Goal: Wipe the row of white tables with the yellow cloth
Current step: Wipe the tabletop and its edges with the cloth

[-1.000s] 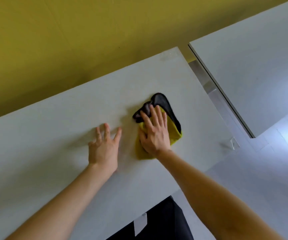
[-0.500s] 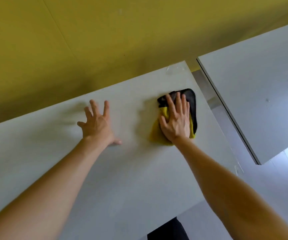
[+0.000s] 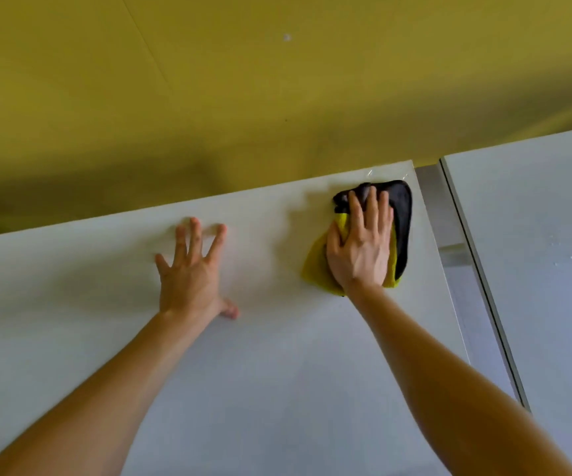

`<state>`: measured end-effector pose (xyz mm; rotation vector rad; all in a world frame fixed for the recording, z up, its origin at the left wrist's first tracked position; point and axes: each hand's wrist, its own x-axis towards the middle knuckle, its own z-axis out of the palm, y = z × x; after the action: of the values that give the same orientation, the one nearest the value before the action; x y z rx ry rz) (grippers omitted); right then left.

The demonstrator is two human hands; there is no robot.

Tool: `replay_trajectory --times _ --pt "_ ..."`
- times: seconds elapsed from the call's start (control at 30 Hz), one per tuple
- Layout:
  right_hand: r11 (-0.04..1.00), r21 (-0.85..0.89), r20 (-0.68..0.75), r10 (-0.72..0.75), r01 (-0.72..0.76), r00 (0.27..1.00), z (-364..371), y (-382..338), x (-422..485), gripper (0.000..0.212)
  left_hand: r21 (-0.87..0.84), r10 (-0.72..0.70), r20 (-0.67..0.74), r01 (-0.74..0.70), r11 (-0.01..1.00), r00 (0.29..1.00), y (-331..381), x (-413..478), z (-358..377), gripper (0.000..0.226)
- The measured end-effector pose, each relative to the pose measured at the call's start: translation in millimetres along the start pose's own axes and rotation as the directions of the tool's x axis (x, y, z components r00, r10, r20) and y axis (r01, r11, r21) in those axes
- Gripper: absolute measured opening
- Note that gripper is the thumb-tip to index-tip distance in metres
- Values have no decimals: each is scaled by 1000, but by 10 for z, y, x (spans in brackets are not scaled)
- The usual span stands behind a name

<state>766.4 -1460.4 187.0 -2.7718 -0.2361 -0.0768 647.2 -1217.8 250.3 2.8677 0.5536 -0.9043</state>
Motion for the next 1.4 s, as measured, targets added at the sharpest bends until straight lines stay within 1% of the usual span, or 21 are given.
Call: replay_trajectory --times 0.07,0.13,0.17,0.23,0.27,0.3,0.37,0.43,0.53,0.57,0.63,0.7,0.73,0.8,0.87,0.93,1.0,1.07,1.17,1.27,1.4 --pt "958 90 101 -282 273 954 208 -608 -190 71 19 -13 -12 13 1000 1000 -7 0 11 171" --pt "848 167 205 -530 504 823 401 -1088 -279 72 42 -31 -26 32 999 999 -4 -3 30 167" --pt "802 181 227 -597 569 770 454 -1193 -238 72 39 -50 -29 51 998 998 -3 -2 43 165" --pt "750 204 228 -662 630 714 489 -1059 -85 73 24 -66 -18 67 997 998 0 3 42 167" --pt "749 203 219 -662 630 717 456 -861 0 74 12 -65 -7 65 998 998 -4 4 39 171" --pt "778 186 201 -628 600 752 381 -602 97 74 -5 -62 5 62 998 998 -12 1 40 173" --pt "893 120 131 -447 433 885 197 -28 282 72 -43 -57 23 58 997 998 -23 -12 36 175" --pt "976 52 49 -212 209 976 46 382 389 67 -60 -58 27 60 996 998 -14 -15 28 175" --pt "996 0 -50 86 -86 995 170 135 238 66 -48 -58 19 59 997 998 -4 8 38 176" --pt "997 16 -40 70 -69 997 254 -148 139 68 -42 -63 18 64 997 998 -6 13 49 176" --pt "975 109 38 -199 194 979 422 -795 -73 67 -3 -72 9 72 997 997 -12 29 69 175" --pt "871 180 153 -483 456 862 521 -1229 -232 65 47 -72 -3 72 996 997 9 27 76 177" --pt "831 198 195 -554 521 809 522 -1276 -232 66 67 -78 -1 78 995 997 24 21 76 178" --pt "820 182 206 -572 543 794 440 -1028 -108 70 100 -95 39 91 991 995 89 23 23 178" --pt "889 138 147 -454 437 879 268 -470 23 71 116 -106 93 95 989 990 203 18 -55 177" --pt "979 79 51 -190 186 980 57 204 188 71 151 -60 104 44 988 993 425 -8 -126 175" --pt "996 62 11 62 -62 998 -146 674 304 71 142 76 83 -87 986 994 747 -42 -193 173" --pt "975 61 23 214 -215 977 -261 786 224 70 107 197 55 -202 974 979 1095 -40 -230 173" --pt "963 36 53 265 -267 963 -394 765 -295 75 137 276 50 -280 950 960 1522 16 -218 174" --pt "967 -22 99 254 -253 962 -472 891 -830 78 215 261 41 -264 940 964 1641 74 -153 173" --pt "958 -63 109 284 -279 953 -395 843 -509 80 245 265 51 -269 931 963 1625 110 -153 171"
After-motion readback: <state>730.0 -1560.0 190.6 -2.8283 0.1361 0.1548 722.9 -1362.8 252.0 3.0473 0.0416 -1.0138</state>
